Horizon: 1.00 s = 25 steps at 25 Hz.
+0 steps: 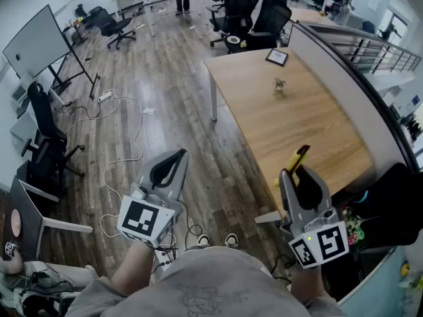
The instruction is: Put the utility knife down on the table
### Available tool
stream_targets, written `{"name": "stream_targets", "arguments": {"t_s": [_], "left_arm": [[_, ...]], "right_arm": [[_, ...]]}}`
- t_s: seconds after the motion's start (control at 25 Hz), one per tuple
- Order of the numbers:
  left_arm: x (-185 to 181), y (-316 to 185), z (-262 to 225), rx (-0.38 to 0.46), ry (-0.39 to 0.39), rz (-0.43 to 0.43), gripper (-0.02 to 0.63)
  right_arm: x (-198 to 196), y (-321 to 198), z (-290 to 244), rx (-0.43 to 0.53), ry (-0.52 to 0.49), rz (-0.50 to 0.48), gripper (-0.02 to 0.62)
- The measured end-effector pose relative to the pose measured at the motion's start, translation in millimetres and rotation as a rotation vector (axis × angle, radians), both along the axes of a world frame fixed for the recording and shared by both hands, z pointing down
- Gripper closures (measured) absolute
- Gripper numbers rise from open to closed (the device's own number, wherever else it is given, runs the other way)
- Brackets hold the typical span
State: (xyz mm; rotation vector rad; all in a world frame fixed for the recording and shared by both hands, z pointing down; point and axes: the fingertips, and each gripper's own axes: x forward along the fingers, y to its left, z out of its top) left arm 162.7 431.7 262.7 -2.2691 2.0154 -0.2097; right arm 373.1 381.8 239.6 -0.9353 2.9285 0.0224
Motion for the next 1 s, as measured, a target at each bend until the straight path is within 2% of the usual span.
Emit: {"name": "stream_targets", "arguments": {"t_s": [0.24,0.64,0.8,1.0], "left_arm": [[14.8,-6.7,5.2,-0.002,-0.009,0.021,0.604],[43.5,-18.7,6.2,0.028,-0.009,-0.004,0.604],[51.4,-18.7,17.9,0.002,-0.003,-0.029,0.604],[52.6,-23.0,29.2,-0.013,-0.005,-0.029,0.604]], "right_arm": [[9.5,-5.3,7.7,-0.004,0.009,-0.001,0.472],[35.9,-16.6,28.5,-0.051,0.000,-0.032,0.472],[38.6,-18.4,49.7,-0.099,-0.004,-0.059,0.471],[32.5,-24.7,57.9,-0.105,0.006,-0.084,0.472]]}}
